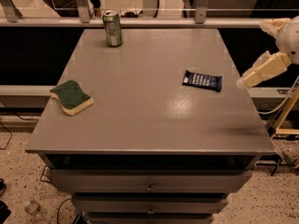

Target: Move rxbar blueberry near sponge

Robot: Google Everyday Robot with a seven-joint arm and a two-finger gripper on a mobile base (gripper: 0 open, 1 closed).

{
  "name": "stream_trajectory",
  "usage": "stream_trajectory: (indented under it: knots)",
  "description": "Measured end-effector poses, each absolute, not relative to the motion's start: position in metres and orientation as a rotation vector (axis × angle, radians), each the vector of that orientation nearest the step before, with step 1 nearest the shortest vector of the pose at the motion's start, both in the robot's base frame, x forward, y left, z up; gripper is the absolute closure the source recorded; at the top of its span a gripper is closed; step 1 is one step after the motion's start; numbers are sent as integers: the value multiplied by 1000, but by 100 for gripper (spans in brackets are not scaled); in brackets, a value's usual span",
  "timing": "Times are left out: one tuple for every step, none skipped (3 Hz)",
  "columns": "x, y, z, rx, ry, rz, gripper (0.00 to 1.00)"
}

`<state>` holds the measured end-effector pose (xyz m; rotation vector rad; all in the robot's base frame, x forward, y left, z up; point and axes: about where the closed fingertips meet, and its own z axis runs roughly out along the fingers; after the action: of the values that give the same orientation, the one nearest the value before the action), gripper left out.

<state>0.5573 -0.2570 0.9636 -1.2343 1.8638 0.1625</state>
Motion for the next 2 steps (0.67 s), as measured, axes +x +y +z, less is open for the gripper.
stream_trajectory:
  knots:
    - [565, -235, 945, -1281, 1864, 250, 0]
    - [580, -215, 923, -1306, 1843, 382, 0]
